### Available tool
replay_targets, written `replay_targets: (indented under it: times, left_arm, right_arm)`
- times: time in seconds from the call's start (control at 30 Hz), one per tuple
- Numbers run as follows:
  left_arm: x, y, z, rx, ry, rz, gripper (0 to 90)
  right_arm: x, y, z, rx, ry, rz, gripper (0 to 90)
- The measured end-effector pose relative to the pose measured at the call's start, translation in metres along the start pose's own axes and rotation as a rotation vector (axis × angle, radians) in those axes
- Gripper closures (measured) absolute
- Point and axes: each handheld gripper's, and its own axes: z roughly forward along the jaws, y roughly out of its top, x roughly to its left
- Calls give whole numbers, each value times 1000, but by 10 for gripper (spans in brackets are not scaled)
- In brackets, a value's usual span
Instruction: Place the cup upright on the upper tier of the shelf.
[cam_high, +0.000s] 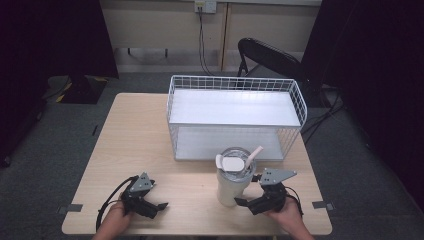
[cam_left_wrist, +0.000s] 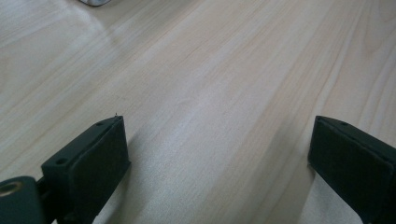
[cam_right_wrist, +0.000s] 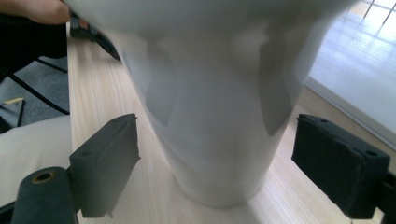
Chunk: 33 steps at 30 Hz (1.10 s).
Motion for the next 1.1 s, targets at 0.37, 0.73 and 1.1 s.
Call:
replay_targets:
  times: [0.37,0.73,1.1]
  left_arm:
    - [-1,1,2,15,-3,25,10]
    - [-2,1,2,18,-5,27,0]
    - [-2,1,2,19,-5,26,0]
  right_arm:
    - [-3,4,5,-73,26,24,123]
    - [-2,6,5,-142,27,30,98]
    - [0,6,11,-200,11,36,72]
